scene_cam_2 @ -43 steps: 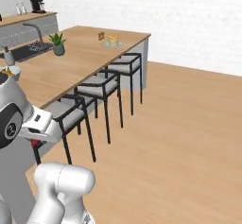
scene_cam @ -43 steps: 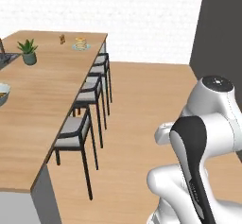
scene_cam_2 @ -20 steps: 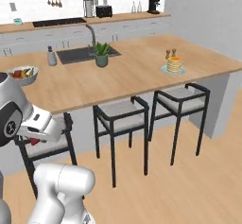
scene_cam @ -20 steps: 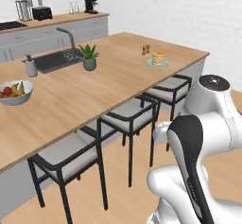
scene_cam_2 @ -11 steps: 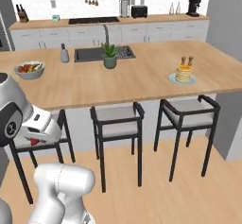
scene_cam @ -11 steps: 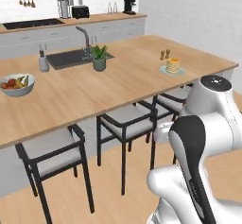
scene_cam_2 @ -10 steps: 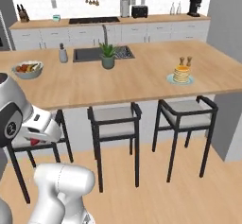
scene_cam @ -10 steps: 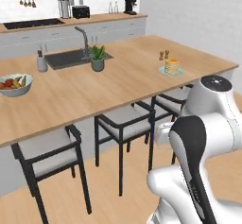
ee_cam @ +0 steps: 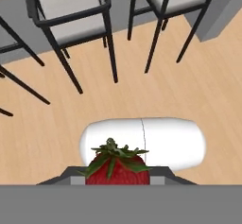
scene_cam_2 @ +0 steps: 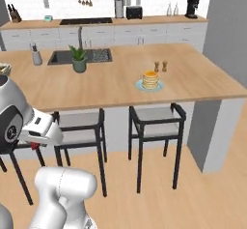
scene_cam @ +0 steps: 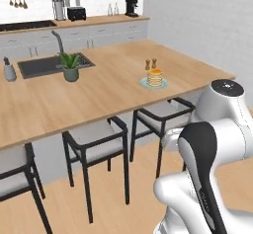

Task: Take the strawberry from the fridge and place it on top of the pancake, located on the dining counter.

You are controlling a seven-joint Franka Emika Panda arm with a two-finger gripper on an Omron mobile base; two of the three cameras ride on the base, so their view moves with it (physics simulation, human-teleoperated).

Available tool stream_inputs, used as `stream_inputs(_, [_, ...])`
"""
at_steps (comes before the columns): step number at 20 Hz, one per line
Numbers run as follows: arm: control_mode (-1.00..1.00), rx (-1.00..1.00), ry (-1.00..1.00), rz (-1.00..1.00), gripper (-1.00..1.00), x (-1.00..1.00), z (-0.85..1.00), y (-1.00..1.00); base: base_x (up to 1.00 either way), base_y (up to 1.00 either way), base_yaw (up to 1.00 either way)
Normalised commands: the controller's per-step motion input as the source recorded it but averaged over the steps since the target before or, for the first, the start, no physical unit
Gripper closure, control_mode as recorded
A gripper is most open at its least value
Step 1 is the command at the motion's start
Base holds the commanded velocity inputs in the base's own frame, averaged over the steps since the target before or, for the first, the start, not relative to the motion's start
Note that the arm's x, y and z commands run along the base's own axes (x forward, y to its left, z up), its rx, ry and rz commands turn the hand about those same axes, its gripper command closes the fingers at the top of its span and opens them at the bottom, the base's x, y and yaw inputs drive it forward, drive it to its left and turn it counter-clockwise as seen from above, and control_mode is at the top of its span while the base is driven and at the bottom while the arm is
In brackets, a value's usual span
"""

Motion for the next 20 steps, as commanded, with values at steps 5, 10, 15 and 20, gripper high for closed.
stream_inputs(5, [1.00, 0.00, 0.00, 0.00, 1.00, 0.00, 0.00, 0.00, 0.64, -1.00, 0.13])
stream_inputs(10, [1.00, 0.00, 0.00, 0.00, 1.00, 0.00, 0.00, 0.00, 0.68, -1.00, 0.21])
stream_inputs(15, [1.00, 0.00, 0.00, 0.00, 1.00, 0.00, 0.00, 0.00, 0.58, -1.00, 0.41])
stream_inputs(20, [1.00, 0.00, 0.00, 0.00, 1.00, 0.00, 0.00, 0.00, 0.08, -0.80, 0.11])
